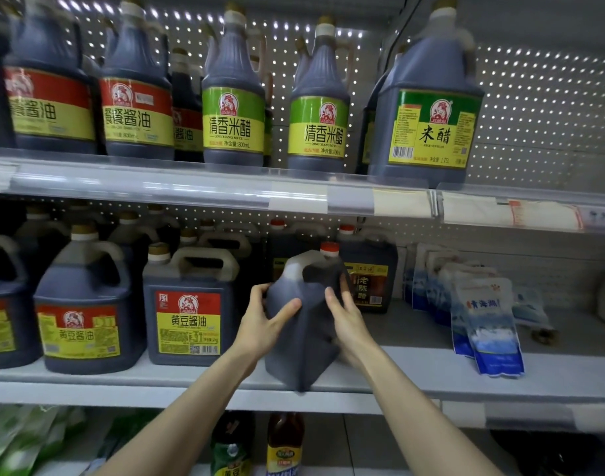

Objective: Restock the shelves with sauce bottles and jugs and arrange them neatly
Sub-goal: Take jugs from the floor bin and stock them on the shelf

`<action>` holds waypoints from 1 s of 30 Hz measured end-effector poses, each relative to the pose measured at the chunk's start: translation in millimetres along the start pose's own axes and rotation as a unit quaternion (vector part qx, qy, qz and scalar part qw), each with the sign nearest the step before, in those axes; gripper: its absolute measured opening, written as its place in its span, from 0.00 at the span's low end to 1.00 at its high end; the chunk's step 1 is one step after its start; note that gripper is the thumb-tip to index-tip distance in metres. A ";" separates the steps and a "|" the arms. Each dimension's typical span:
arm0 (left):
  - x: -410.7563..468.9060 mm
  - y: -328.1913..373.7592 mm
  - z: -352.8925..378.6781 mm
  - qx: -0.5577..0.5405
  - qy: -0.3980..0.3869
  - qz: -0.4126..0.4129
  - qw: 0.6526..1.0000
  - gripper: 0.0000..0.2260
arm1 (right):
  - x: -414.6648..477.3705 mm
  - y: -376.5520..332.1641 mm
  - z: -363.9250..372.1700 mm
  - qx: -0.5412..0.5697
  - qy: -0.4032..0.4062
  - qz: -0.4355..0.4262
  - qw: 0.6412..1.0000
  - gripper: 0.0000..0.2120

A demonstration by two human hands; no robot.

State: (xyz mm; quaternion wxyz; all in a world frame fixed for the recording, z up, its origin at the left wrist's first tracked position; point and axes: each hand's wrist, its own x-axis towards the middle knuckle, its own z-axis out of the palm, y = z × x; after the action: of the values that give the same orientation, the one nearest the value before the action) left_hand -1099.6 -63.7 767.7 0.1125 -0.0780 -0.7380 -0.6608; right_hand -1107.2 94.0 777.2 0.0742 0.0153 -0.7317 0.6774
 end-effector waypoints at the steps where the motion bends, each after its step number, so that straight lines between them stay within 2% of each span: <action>1: -0.2 0.2 -1.9 0.007 0.002 0.005 1.000 0.27 | 0.6 -1.7 -2.1 0.011 -0.006 -0.002 1.000 0.27; 6: 7.4 -7.5 -20.4 -0.012 -0.046 0.002 0.999 0.25 | -8.3 0.1 6.7 -0.008 -0.061 0.006 0.998 0.33; 10: 5.4 -10.8 -14.0 -0.023 -0.023 0.012 0.999 0.11 | -17.6 1.9 14.4 -0.016 -0.068 -0.012 0.998 0.40; 12: 2.4 -10.9 -9.2 -0.017 -0.015 0.017 1.000 0.09 | -19.2 0.1 11.9 -0.003 -0.074 -0.017 0.997 0.38; 15: -3.8 -8.4 -1.5 0.002 0.016 0.021 1.000 0.14 | -20.4 -1.2 4.1 0.049 -0.094 0.006 0.994 0.38; 17: -11.2 -3.4 6.7 0.018 0.045 0.030 0.998 0.16 | -18.9 -2.5 -5.0 0.104 -0.094 0.025 0.990 0.33; 19: -18.0 -0.8 17.5 0.042 0.072 0.041 0.996 0.14 | -16.1 -3.9 -15.9 0.150 -0.090 0.043 0.984 0.26; 22: -25.1 -0.6 29.8 0.057 0.080 0.058 0.993 0.11 | -12.9 -8.8 -26.8 0.185 -0.076 0.050 0.979 0.22; 26: -18.0 -3.1 14.5 0.027 0.042 0.036 0.998 0.12 | -20.5 -15.0 -24.7 0.149 -0.093 0.057 0.983 0.23; 30: -9.1 -5.6 -1.3 -0.029 -0.052 -0.013 0.998 0.23 | -33.5 -10.1 -21.2 0.055 -0.096 0.019 0.994 0.27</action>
State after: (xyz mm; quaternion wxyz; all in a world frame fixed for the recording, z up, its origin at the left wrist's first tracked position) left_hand -1092.3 -65.3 759.9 0.0631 -0.1057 -0.7244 -0.6783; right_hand -1071.1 111.6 784.4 -0.0103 0.0703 -0.6969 0.7137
